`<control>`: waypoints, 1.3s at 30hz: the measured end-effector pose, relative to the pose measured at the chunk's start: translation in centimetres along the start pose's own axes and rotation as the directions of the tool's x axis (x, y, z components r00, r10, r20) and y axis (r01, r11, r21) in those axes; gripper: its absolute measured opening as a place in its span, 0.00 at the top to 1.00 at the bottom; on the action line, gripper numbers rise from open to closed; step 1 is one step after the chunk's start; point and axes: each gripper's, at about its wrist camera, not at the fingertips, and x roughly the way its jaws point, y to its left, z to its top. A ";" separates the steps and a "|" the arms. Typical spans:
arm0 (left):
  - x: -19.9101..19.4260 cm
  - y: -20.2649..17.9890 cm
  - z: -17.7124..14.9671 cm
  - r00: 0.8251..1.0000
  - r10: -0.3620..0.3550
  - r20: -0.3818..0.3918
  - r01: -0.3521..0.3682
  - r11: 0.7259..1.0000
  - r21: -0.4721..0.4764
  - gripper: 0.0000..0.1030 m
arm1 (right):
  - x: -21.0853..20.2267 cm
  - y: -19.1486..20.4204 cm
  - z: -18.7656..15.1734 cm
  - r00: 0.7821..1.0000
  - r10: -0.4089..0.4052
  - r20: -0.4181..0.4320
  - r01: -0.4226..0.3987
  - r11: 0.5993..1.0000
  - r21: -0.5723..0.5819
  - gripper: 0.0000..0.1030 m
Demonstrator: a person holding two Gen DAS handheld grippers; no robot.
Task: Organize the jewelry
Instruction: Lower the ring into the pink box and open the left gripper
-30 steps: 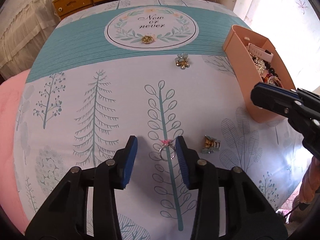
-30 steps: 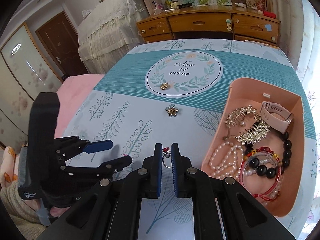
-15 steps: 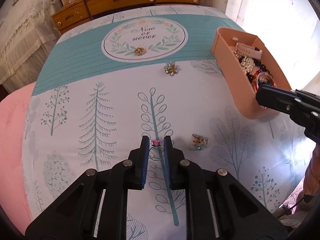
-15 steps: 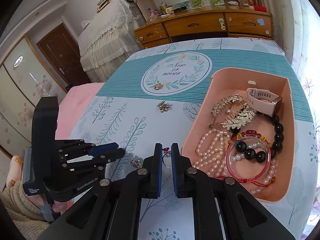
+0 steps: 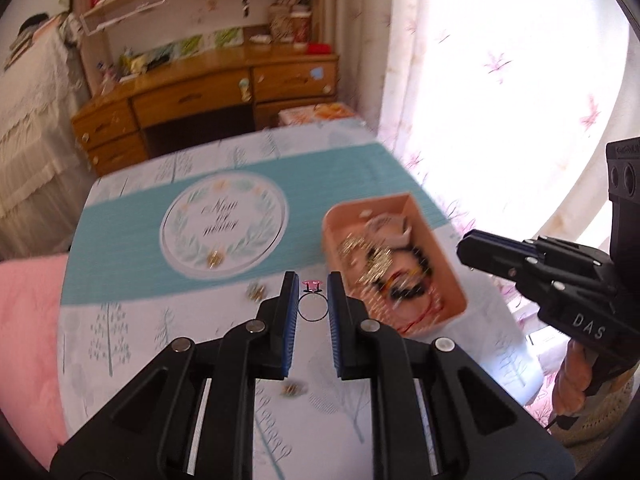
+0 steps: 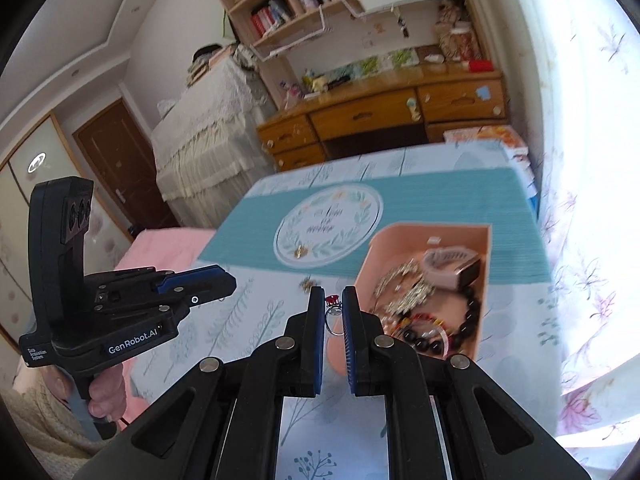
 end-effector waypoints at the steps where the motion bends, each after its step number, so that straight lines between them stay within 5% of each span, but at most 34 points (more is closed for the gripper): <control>1: 0.0 -0.6 0.7 1.000 -0.010 0.009 0.010 1.000 0.010 0.88 | -0.7 -0.1 0.5 1.000 -0.004 0.016 0.004 1.000 0.000 0.91; 8: 2.4 -3.8 3.3 0.997 -0.081 -0.002 0.081 0.997 0.020 0.88 | -3.7 -2.1 2.5 0.997 -0.044 0.063 0.039 0.997 0.065 0.91; 16: 7.2 -4.9 1.7 0.985 -0.120 -0.126 0.119 0.993 -0.019 0.87 | -2.0 -5.8 0.9 0.999 -0.013 -0.046 0.021 0.982 0.190 0.91; 18: 8.1 -4.7 1.2 0.982 -0.116 -0.151 0.114 0.993 -0.025 0.82 | -1.1 -6.9 0.2 0.997 0.006 -0.081 0.013 0.972 0.237 0.91; 20: 8.5 -4.3 0.9 0.980 -0.109 -0.165 0.104 0.994 -0.042 0.63 | 0.0 -7.7 -0.5 0.995 0.024 -0.099 0.004 0.963 0.269 0.90; 23: 8.3 -3.5 0.6 0.983 -0.107 -0.152 0.097 0.993 -0.069 0.48 | 0.7 -8.4 -1.2 0.993 0.047 -0.109 -0.012 0.954 0.301 0.85; 31: 6.1 -1.6 -0.9 0.992 -0.063 -0.108 0.051 0.993 -0.107 0.48 | 1.4 -7.2 -1.7 0.994 0.028 -0.105 0.003 0.957 0.291 0.81; 39: 2.5 0.3 -3.4 0.999 0.025 -0.034 -0.029 0.991 -0.127 0.48 | 1.0 -3.5 -2.8 0.993 -0.090 -0.079 0.105 0.970 0.218 0.81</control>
